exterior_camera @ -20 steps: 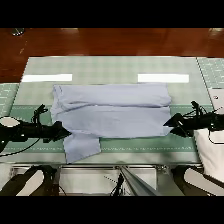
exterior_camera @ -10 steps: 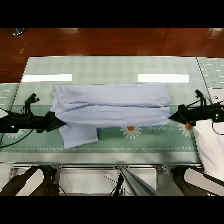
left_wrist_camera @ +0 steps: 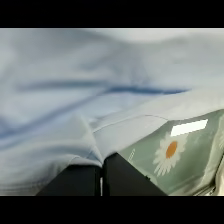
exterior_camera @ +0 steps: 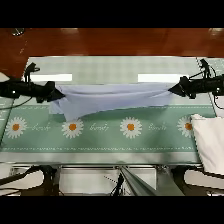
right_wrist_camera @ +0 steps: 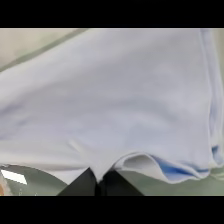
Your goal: Fold the shirts.
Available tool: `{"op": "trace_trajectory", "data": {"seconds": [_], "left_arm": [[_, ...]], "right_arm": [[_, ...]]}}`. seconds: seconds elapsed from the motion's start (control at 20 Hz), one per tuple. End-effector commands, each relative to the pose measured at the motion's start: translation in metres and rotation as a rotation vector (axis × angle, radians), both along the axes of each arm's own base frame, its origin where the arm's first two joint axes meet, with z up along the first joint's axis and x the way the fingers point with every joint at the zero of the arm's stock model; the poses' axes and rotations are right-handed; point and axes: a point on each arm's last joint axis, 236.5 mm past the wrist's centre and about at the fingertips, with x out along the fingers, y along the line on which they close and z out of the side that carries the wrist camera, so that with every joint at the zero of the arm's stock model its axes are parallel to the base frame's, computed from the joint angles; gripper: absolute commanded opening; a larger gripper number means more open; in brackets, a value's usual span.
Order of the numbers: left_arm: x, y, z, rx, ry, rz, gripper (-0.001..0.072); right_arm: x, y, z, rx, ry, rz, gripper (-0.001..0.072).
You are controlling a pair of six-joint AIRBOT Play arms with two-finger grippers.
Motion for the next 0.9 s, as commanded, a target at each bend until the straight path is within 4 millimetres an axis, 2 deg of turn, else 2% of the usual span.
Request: {"op": "trace_trajectory", "data": {"seconds": [0.0,0.2,0.3,0.35,0.4,0.45,0.5,0.55,0.7,0.8,0.85], "left_arm": [[0.044,-0.002,0.0,-0.033,0.051,-0.047,0.0021],[0.076,0.001,-0.018,-0.063,0.119,-0.077,0.0021],[0.078,0.0,-0.034,-0.076,0.162,-0.097,0.0023],[0.075,0.0,-0.044,-0.08,0.191,-0.103,0.0102],[0.072,0.001,-0.053,-0.078,0.214,-0.106,0.0461],[0.069,0.007,-0.057,-0.064,0.23,-0.103,0.07],[0.068,0.022,-0.06,-0.029,0.239,-0.087,0.0703],[0.064,0.044,-0.061,0.028,0.252,-0.057,0.0703],[0.05,0.131,-0.036,0.258,0.213,0.04,0.0702],[0.041,0.179,-0.012,0.381,0.152,0.137,0.0702],[0.042,0.189,0.001,0.395,0.09,0.207,0.0702]], "right_arm": [[0.034,-0.005,-0.008,0.001,0.008,-0.03,0.0019],[0.051,-0.01,-0.03,0.009,0.033,-0.04,0.0019],[0.052,-0.005,-0.046,0.023,0.061,-0.039,0.002],[0.055,-0.003,-0.055,0.022,0.069,-0.042,0.0065],[0.058,-0.002,-0.061,0.018,0.07,-0.05,0.0372],[0.06,-0.003,-0.062,0.009,0.059,-0.05,0.062],[0.062,-0.01,-0.058,-0.003,0.046,-0.044,0.0619],[0.062,-0.02,-0.051,-0.003,0.044,-0.041,0.0619],[0.051,-0.063,-0.028,0.006,0.06,-0.048,0.0619],[0.033,-0.086,-0.035,-0.004,0.116,-0.06,0.0619],[0.023,-0.094,-0.045,-0.031,0.151,-0.058,0.0619]]}}
